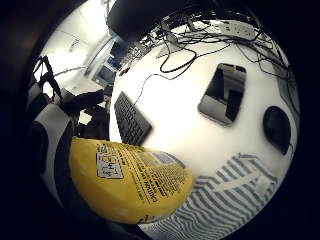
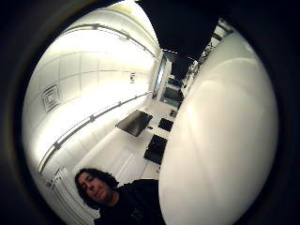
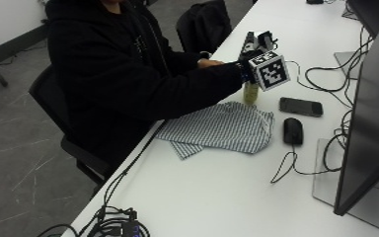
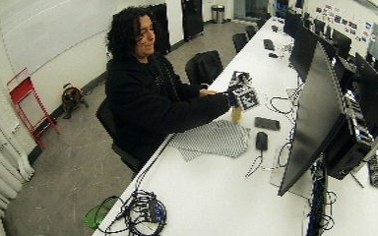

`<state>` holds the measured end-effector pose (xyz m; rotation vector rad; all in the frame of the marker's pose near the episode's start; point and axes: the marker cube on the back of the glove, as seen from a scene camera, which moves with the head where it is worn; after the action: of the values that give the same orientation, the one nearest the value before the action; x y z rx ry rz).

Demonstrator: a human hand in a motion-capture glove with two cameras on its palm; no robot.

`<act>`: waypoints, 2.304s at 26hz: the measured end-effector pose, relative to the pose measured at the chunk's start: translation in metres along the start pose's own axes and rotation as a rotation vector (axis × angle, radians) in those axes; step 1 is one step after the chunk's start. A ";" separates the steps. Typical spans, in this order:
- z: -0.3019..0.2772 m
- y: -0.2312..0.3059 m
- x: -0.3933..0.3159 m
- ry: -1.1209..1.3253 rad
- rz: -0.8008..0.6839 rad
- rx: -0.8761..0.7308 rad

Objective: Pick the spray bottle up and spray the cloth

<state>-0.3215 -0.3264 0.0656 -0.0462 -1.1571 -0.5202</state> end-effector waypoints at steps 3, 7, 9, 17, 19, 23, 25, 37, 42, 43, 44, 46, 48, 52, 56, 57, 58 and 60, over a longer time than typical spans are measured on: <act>0.007 0.003 0.006 -0.007 -0.004 0.012; 0.010 0.005 0.013 -0.040 -0.001 0.028; 0.007 0.007 0.016 -0.062 -0.008 0.033; 0.003 0.008 0.020 -0.079 -0.029 0.029; 0.003 0.008 0.020 -0.078 -0.026 0.027; 0.003 0.009 0.020 -0.075 -0.020 0.024; 0.003 0.009 0.020 -0.073 -0.016 0.021; -0.020 0.026 0.021 0.074 0.091 -0.137; -0.043 0.054 0.029 0.427 0.130 -0.227; -0.049 0.060 0.029 0.518 0.131 -0.232; -0.055 0.067 0.029 0.602 0.129 -0.234; -0.067 0.081 0.024 0.741 0.123 -0.248; -0.077 0.098 0.015 0.855 0.123 -0.285; -0.101 0.137 -0.010 1.038 0.119 -0.349; -0.118 0.178 -0.034 1.150 0.109 -0.384; -0.120 0.188 -0.039 1.166 0.112 -0.388; -0.122 0.198 -0.044 1.178 0.116 -0.389; -0.128 0.218 -0.052 1.194 0.125 -0.384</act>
<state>-0.1364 -0.1536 0.0160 -0.1175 0.1167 -0.5236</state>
